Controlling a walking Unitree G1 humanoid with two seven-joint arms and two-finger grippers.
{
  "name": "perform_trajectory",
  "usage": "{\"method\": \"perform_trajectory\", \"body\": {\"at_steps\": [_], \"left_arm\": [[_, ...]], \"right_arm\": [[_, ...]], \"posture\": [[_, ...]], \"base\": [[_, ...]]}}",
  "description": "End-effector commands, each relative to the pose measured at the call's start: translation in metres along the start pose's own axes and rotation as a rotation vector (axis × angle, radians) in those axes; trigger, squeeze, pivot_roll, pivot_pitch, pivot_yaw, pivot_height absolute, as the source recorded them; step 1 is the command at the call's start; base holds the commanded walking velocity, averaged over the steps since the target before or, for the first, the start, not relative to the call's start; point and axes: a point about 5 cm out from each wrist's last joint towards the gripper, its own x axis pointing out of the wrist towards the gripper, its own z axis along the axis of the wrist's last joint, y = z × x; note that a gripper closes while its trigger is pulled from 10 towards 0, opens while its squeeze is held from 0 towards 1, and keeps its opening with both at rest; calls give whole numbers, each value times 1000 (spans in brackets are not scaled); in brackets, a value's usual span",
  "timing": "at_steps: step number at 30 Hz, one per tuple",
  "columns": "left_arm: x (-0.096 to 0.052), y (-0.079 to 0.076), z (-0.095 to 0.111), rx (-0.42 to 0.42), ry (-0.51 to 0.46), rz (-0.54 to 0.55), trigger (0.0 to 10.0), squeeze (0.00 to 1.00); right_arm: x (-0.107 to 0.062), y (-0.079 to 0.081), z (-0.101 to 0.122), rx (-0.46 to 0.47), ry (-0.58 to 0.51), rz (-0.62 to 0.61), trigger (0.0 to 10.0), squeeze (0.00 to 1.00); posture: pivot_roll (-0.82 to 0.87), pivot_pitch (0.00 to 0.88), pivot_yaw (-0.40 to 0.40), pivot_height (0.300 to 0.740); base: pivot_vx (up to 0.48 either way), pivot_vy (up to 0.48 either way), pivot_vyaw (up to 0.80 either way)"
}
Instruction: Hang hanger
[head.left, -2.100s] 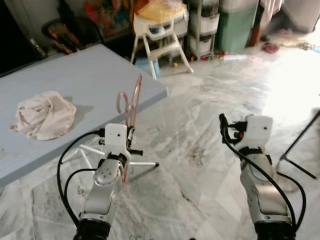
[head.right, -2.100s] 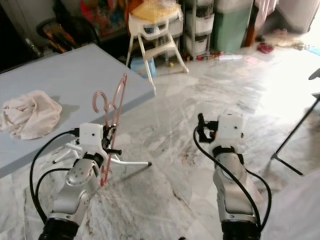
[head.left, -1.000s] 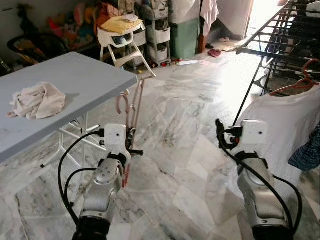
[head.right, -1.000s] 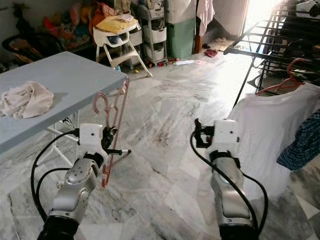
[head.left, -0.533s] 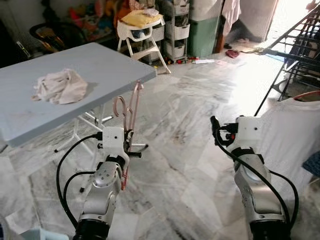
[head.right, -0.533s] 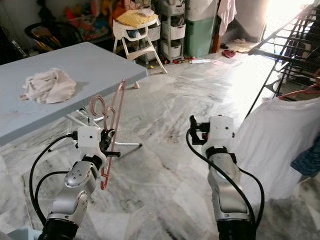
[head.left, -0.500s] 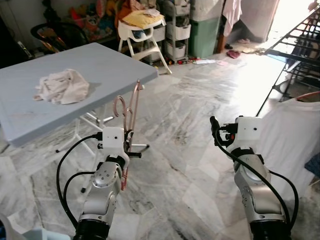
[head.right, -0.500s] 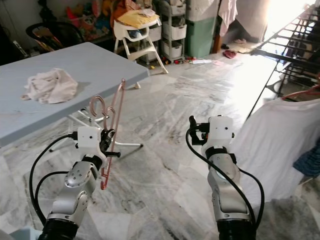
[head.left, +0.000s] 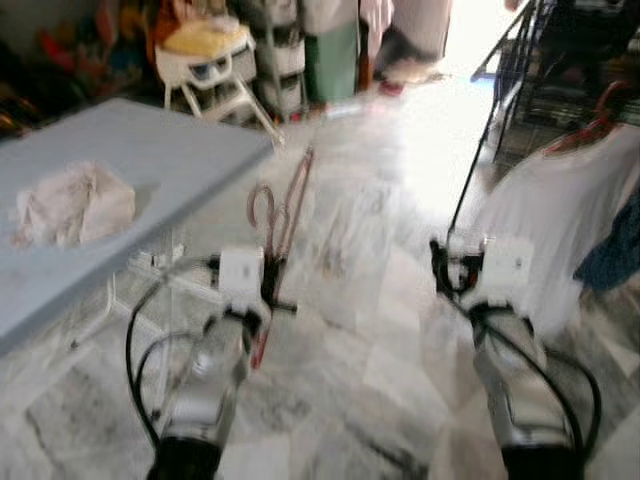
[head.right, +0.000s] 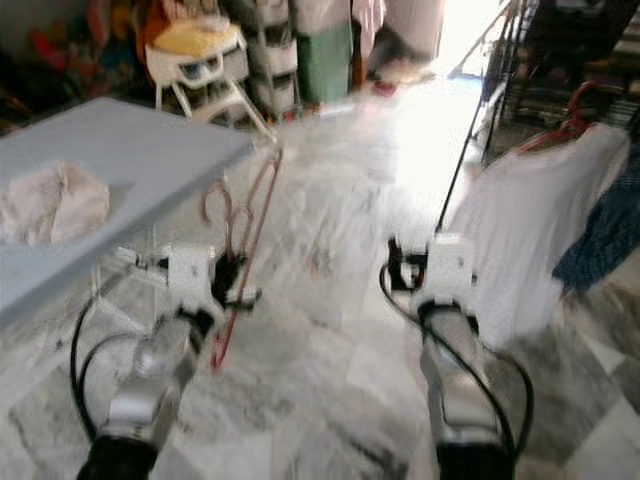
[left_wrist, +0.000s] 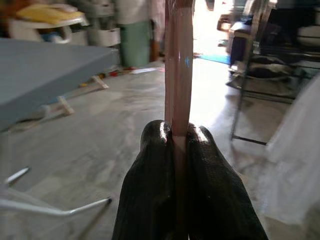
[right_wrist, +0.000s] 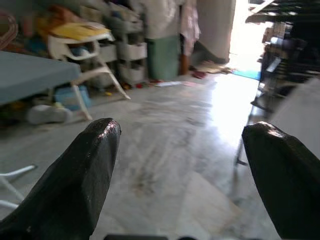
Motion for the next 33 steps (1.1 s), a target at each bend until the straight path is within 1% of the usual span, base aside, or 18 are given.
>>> {"method": "perform_trajectory", "body": {"at_steps": [1, 14, 26, 31, 33], "left_arm": [[1, -5, 5, -10, -25, -29, 10000, 0], [-1, -8, 4, -13, -26, -51, 10000, 0], [0, -11, 2, -10, -18, -63, 10000, 0], [-1, -12, 1, -5, -12, -71, 10000, 0], [-1, -12, -1, -2, -10, -69, 10000, 0]], "right_arm": [[1, -4, 3, -4, -13, -11, 10000, 0], [2, -1, 2, 2, -17, -8, 10000, 0], [4, 1, 4, 2, -24, -4, 10000, 0], [4, 2, 3, -1, -25, 0, 10000, 0], [4, 2, 2, -3, -23, 1, 10000, 0]], "posture": [[-126, 0, 92, 740], [-120, 0, 95, 740], [-119, 0, 97, 740], [-118, 0, 95, 740], [-116, 0, 85, 740]], "base": [[300, 0, -481], [341, 0, -483], [423, 0, 0], [419, 0, -163], [416, 0, 0]]}}
